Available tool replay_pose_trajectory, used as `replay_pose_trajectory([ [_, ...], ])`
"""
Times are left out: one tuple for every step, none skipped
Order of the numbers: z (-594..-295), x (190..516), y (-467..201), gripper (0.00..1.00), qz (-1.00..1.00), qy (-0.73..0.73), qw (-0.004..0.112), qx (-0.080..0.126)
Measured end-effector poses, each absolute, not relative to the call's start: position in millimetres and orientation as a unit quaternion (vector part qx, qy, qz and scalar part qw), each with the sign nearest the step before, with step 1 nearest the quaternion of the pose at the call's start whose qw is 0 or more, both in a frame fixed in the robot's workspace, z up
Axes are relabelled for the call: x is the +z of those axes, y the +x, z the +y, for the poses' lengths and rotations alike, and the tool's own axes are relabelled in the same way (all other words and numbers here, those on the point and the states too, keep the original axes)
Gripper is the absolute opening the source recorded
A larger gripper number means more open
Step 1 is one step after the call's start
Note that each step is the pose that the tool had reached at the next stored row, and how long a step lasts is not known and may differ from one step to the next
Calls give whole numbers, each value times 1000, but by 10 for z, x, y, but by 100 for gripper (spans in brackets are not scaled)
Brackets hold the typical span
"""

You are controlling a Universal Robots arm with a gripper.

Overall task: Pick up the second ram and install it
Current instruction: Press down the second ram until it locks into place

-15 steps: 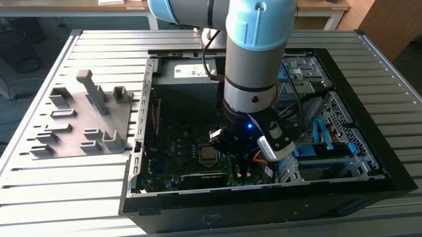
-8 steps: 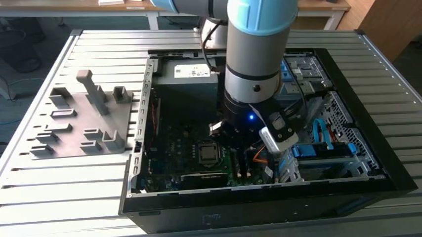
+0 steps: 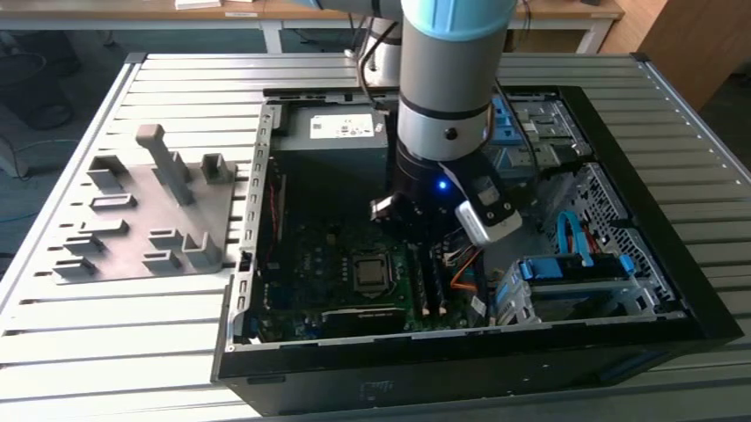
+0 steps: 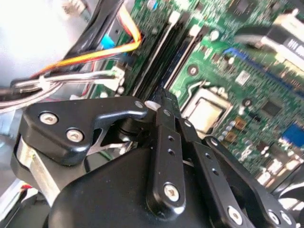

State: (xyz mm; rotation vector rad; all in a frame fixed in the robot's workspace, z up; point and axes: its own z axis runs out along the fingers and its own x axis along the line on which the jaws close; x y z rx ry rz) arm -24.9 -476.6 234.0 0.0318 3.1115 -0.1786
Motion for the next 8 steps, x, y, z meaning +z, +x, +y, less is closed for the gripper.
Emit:
replay_pose_trajectory([
  [-4736, 2341, -249, 10, 998, 10, 12, -57],
  [-4715, 2342, -249, 10, 998, 10, 12, -57],
  [-4703, 2349, -249, 10, 998, 10, 12, -57],
  [-4696, 2364, -249, 10, 998, 10, 12, -57],
  [-4691, 2391, -248, 10, 998, 10, 12, -57],
  [-4689, 2432, -248, 10, 998, 10, 12, -57],
  [-4688, 2477, -248, 10, 998, 10, 12, -57],
  [-4687, 2522, -248, 10, 998, 10, 12, -57],
])
